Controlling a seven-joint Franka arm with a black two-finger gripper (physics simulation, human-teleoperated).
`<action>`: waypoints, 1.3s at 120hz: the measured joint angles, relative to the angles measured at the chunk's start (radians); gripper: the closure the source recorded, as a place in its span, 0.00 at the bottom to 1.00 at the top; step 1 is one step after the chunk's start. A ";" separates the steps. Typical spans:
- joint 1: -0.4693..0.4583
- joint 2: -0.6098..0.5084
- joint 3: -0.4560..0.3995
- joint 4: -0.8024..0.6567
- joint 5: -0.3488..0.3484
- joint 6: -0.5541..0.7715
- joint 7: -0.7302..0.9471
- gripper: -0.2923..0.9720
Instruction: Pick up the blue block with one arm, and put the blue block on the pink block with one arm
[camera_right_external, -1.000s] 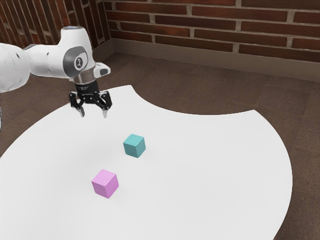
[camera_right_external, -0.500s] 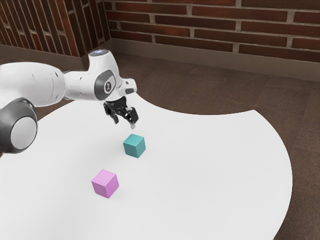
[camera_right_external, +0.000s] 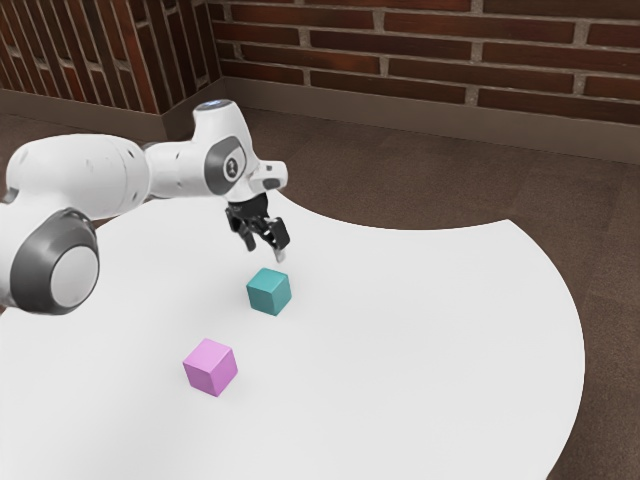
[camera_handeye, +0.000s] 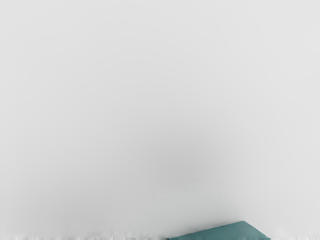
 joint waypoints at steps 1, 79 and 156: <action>0.000 0.001 0.000 0.002 -0.001 -0.003 -0.003 0.25; -0.027 -0.082 -0.002 -0.097 0.016 -0.125 -0.065 0.25; -0.042 -0.089 -0.010 -0.156 0.033 0.010 0.044 0.25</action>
